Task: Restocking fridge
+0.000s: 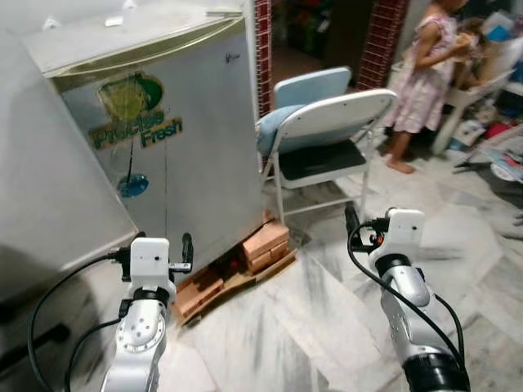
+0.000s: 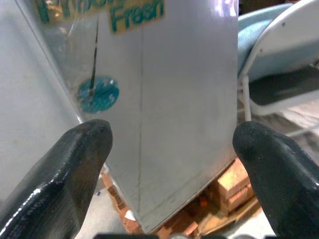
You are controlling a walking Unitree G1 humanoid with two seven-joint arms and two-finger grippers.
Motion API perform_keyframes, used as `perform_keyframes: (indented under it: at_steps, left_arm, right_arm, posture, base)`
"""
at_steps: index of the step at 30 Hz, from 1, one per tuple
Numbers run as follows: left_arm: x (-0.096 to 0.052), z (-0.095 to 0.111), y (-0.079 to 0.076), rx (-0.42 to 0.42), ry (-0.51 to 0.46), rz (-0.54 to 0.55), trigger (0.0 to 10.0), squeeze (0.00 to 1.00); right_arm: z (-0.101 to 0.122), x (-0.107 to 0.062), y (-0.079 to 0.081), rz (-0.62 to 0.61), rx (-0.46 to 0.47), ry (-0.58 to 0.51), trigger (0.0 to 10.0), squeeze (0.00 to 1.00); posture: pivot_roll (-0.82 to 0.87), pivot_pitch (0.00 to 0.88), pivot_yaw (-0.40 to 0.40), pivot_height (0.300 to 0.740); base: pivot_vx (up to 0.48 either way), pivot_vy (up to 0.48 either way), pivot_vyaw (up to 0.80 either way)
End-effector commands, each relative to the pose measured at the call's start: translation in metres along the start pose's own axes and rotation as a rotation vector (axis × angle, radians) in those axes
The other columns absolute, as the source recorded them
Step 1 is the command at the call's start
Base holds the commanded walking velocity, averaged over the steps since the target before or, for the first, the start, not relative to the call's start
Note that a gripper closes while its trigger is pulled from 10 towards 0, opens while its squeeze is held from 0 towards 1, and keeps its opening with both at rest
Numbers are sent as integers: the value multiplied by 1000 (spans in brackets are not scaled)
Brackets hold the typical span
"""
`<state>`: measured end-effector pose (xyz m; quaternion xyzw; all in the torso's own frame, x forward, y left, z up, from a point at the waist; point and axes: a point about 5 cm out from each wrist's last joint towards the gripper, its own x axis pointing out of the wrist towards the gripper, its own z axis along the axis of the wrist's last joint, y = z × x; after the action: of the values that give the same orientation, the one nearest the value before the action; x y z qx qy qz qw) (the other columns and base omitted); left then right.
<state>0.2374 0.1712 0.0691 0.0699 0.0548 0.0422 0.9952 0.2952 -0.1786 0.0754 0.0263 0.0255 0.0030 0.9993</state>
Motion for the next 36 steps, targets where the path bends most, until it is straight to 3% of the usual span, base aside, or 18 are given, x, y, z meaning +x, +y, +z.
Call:
perform_keyframes:
  at_steps: [1,6,11,21,25,28,36]
  left_arm:
    - [2,-1,6,14,9,15,10000,0]
    - [0,-3,6,4,24,32,10000,0]
    - [-7,-8,1,3,27,18,10000,0]
    - [-18,-12,4,13,35,66,10000,0]
    - [-18,-14,4,9,49,68,10000,0]
    - [-14,-11,6,15,38,61,10000,0]
    - [-9,-10,5,29,41,47,10000,0]
  right_arm:
    - [5,3,8,32,2,-21,10000,0]
    - [3,3,7,28,6,-12,10000,0]
    - [1,2,11,57,-7,7,10000,0]
    - [-3,2,17,104,-33,32,10000,0]
    - [-2,3,17,98,-36,32,10000,0]
    - [-7,2,14,63,52,72,10000,0]
    - [-8,-2,14,52,18,60,10000,0]
  posture:
    - [-45,20,70,740]
    - [-42,28,61,740]
    - [-35,34,43,740]
    - [-3,31,-16,740]
    - [-3,31,-16,740]
    - [-7,28,-3,740]
    - [-20,26,9,740]
  base:
    - [0,480,-800]
    - [0,480,-770]
    - [0,480,0]
    - [0,0,0]
    - [0,0,0]
    - [0,0,0]
    - [0,382,0]
